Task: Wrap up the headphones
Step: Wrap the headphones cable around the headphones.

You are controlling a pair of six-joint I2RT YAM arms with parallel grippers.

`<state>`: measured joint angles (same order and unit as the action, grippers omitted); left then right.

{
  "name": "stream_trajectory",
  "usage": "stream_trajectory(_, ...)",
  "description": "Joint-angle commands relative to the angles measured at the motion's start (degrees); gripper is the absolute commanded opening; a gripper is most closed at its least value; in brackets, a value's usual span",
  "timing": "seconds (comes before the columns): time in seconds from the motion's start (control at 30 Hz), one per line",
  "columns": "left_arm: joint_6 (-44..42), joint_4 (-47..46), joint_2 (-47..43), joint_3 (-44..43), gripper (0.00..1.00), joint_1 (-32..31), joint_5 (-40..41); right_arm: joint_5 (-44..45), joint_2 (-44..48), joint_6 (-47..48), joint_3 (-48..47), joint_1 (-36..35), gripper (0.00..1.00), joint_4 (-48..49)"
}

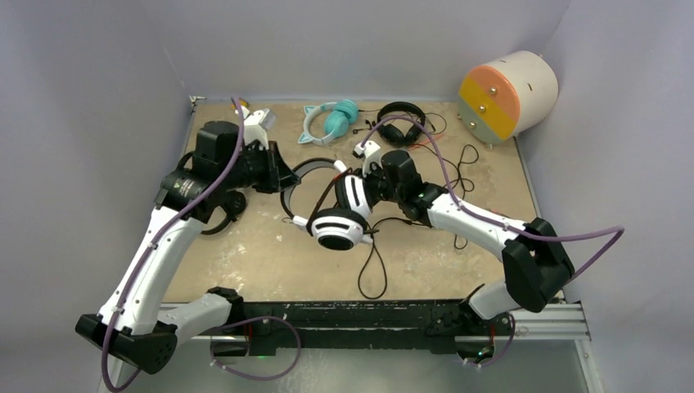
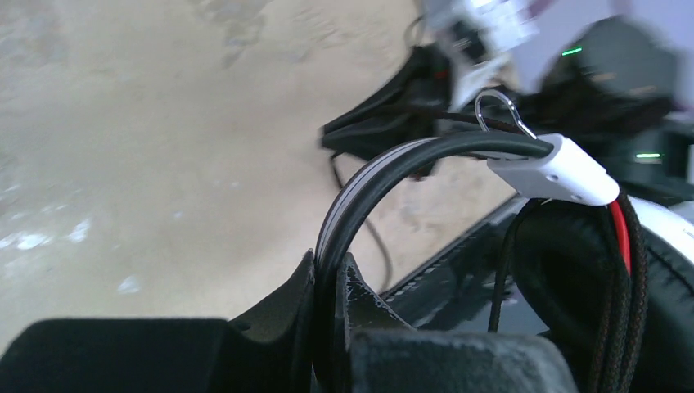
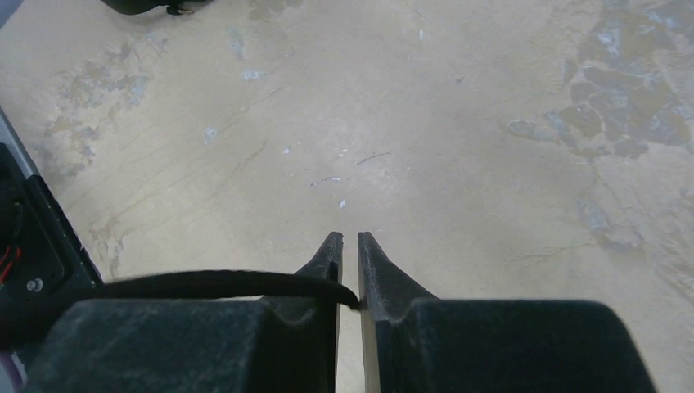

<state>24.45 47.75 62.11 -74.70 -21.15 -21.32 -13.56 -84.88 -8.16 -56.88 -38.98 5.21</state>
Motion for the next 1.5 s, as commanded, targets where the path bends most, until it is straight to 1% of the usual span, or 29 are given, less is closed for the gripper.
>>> stream_trajectory(0.0, 12.1, -6.4, -3.2, -7.5, 0.00, -0.1, -11.8, -3.8, 3.0, -1.8, 5.4, 0.0, 0.14, 17.5)
stream_trajectory(0.13, 16.6, -6.6, -2.9, -10.9, 0.00, -0.1, -13.3, -5.0, 1.5, -1.1, 9.9, 0.0, 0.20, 27.2)
stream_trajectory(0.2, 18.0, -6.1, -2.4, -12.9, 0.00, -0.1, -13.7, -5.8, -0.4, -1.4, 12.5, 0.0, 0.21, 32.0)
stream_trajectory(0.27, 18.5, -5.2, -1.5, -15.4, 0.00, -0.1, -12.9, -7.2, -2.4, -3.2, 14.1, 0.0, 0.21, 34.9)
stream_trajectory(0.4, 19.1, -0.4, 2.3, -22.3, 0.00, -0.1, -9.3, -10.6, -6.0, -6.9, 14.9, -0.4, 0.23, 37.8)
stream_trajectory(0.5, 20.7, 1.9, 5.6, -28.4, 0.00, 0.0, -8.2, -10.2, -8.2, -8.0, 16.4, -2.1, 0.24, 40.0)
stream_trajectory(0.63, 23.5, 2.0, 9.0, -32.2, 0.00, 0.6, -6.8, -9.3, -9.6, -7.9, 17.2, -6.0, 0.23, 41.0)
stream_trajectory(0.73, 25.6, 2.4, 10.9, -33.8, 0.00, 3.9, -3.9, -8.5, -7.9, -7.1, 18.8, -9.2, 0.19, 41.7)
stream_trajectory(0.83, 28.5, 2.6, 11.6, -33.4, 0.00, 10.0, -1.9, -8.5, -3.8, -6.7, 21.5, -11.8, 0.13, 42.3)
stream_trajectory(0.9, 31.5, 3.3, 11.6, -32.4, 0.00, 12.2, 2.3, -9.4, -0.4, -6.9, 23.5, -13.0, 0.09, 42.4)
stream_trajectory(0.97, 33.3, 4.0, 11.6, -31.5, 0.00, 12.5, 8.5, -9.8, 3.4, -6.8, 25.4, -14.3, 0.05, 41.4)
stream_trajectory(1.03, 34.6, 4.3, 11.3, -30.4, 0.00, 12.7, 15.1, -8.6, 6.8, -5.8, 25.5, -16.9, 0.00, 38.1)
stream_trajectory(1.13, 36.7, 4.0, 10.6, -28.0, 0.00, 12.9, 23.5, -5.6, 11.0, -3.7, 23.5, -21.1, 0.00, 30.2)
stream_trajectory(1.23, 37.5, 3.7, 9.9, -26.1, 0.00, 12.9, 32.4, -3.7, 13.0, -2.6, 21.3, -24.4, 0.00, 24.0)
stream_trajectory(1.37, 34.1, 4.4, 10.0, -24.8, 0.00, 12.9, 46.4, -0.9, 14.3, 0.2, 16.0, -28.0, 0.00, 13.6)
stream_trajectory(1.43, 34.0, 6.9, 10.7, -24.5, 0.00, 12.9, 52.9, -0.5, 13.7, 0.8, 12.5, -28.4, 0.00, 7.9)
stream_trajectory(1.47, 34.1, 7.7, 10.8, -24.1, 0.00, 12.9, 55.0, -0.5, 12.7, 1.0, 10.2, -28.4, 0.00, 3.5)
